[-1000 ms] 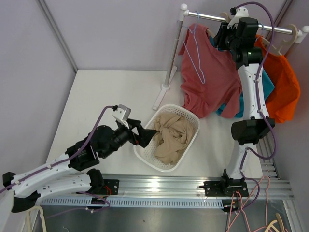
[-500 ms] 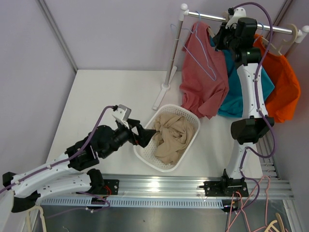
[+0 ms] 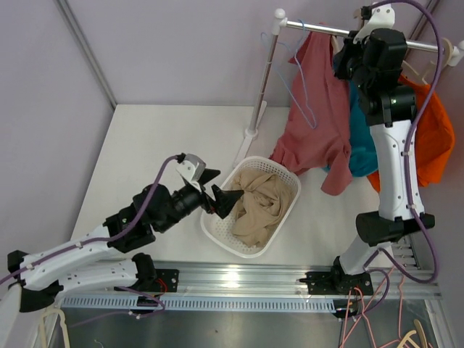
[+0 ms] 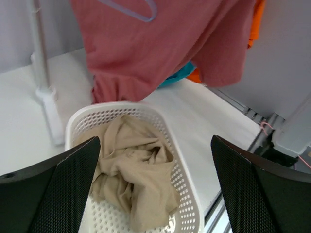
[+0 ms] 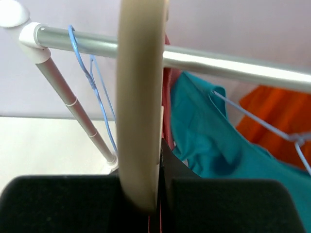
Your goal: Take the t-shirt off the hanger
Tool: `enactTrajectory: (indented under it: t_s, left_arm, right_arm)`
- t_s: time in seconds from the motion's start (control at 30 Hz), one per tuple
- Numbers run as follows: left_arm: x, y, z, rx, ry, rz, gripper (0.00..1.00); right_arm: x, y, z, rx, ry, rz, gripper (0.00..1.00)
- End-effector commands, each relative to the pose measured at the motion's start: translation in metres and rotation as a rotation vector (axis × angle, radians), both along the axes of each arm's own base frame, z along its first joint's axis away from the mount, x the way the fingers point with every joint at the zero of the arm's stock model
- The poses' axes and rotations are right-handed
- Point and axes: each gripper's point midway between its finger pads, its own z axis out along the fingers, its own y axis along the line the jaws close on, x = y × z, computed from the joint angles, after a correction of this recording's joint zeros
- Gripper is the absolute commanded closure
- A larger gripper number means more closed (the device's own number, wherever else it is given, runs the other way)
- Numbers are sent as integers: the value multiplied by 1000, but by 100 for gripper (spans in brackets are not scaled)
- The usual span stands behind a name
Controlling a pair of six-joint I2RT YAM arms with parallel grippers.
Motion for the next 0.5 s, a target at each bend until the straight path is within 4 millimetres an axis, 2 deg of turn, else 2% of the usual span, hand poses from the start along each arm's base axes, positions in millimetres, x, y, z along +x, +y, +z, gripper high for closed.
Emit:
enactTrajectory:
  t_s: [0.0,0.03,0.07,0.1,0.13,0.17,0.23,0.27,0.3,0.37,0.47]
  left_arm:
    - [-22,-30,45,-56,-200,-133,0]
    - [-28,-37,41,-49,-235,-141,0]
    - [-31,-40,45,-55,-272,-132,1]
    - [-43,-54,48,-51,-346,-169,0]
    - [-47,-61,45,-45,-362,-182,1]
    - [-50,-68,42,-39,-373,-192,1]
    - [-61,-85,37,-41,-411,-222,1]
    - [-65,-90,38,-52,-437,-228,1]
    - [-75,-96,30,-42,-475,-251,1]
    - [-85,-105,34,-101,-519,-254,1]
    - [-98,-127,26,-89,-545,-310,1]
  right_arm:
    - [-33,-30,3,56,-5,-248,100]
    - [-57,-46,5,151,-19,-369,100]
    - [-67,-36,-2,193,-18,-380,100]
    - [-76,-34,-10,233,-21,-394,100]
    - [-96,-37,-31,268,-7,-409,100]
    - [-102,-33,-30,382,-47,-411,100]
    - [-115,-35,-48,469,-38,-429,100]
    - [-125,-37,-45,531,-43,-439,100]
    - [-130,-40,-47,553,-39,-469,100]
    - [-137,-40,-49,554,-13,-479,100]
    - [-141,-34,-50,573,0,-466,100]
